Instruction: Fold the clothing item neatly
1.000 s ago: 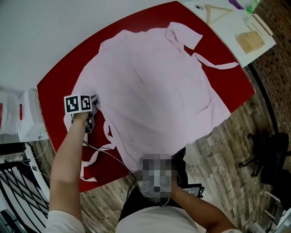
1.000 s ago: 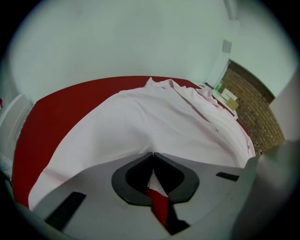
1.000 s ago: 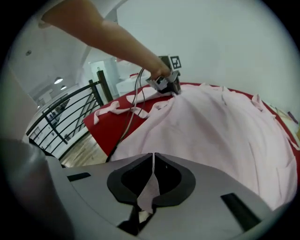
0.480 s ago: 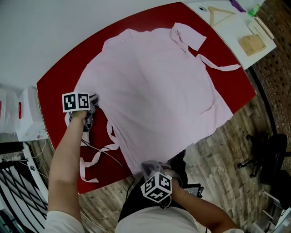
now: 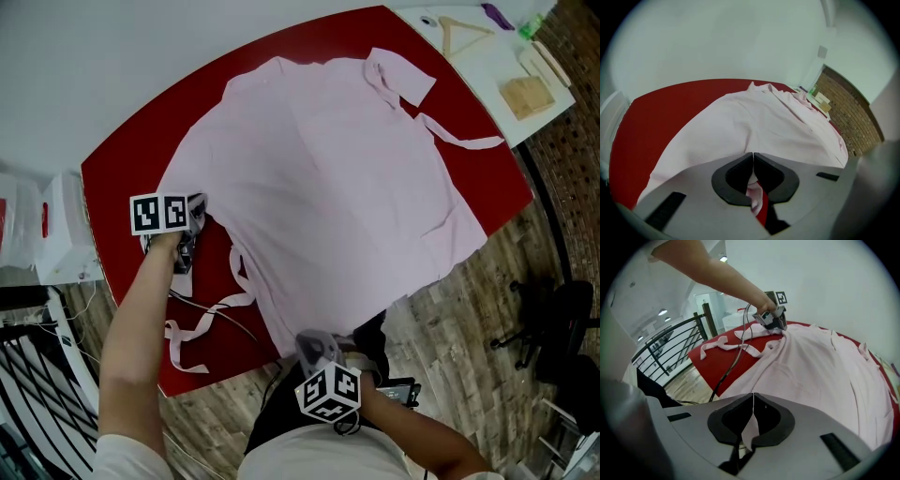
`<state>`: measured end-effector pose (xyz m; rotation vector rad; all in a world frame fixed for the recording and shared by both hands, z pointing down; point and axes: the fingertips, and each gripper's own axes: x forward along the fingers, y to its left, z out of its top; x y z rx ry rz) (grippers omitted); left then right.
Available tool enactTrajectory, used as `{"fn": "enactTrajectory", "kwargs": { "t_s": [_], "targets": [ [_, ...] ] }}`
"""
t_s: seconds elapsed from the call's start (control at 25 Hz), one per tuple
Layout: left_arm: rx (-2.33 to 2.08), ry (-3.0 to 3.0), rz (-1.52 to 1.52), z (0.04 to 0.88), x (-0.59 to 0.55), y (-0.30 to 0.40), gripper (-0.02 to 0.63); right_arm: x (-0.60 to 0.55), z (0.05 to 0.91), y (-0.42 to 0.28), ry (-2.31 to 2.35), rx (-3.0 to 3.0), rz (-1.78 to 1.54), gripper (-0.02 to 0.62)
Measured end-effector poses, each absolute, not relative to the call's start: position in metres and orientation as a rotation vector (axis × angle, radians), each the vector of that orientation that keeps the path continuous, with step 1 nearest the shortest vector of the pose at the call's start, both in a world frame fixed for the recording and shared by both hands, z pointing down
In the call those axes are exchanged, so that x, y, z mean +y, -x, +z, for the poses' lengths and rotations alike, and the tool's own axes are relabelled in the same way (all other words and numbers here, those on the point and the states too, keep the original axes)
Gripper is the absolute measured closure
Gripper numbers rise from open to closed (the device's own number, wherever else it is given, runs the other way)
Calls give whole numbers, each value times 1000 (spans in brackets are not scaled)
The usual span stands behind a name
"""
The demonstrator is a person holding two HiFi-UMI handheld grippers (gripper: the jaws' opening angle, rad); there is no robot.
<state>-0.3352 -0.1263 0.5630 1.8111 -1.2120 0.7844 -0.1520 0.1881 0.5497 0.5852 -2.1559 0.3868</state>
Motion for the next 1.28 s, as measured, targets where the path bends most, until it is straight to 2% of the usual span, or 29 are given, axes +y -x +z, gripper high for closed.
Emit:
{"fn": "enactTrajectory", "kwargs": {
  "t_s": [0.24,0.64,0.96,1.28],
  "targets": [
    [-1027,-1904,749,556,-102,302,592,201,546,192,-546,-2198,377,580],
    [-609,-1933,866,559,-23,257,592,195,568,196,-562,-2091,427,580],
    [-630,-1884,852,572,-26,250,592,205,571,206,-508,-2085,432,580],
    [-749,-1835,841,576,-17,289,601,220,570,219,-415,-2121,396,581]
  ]
}}
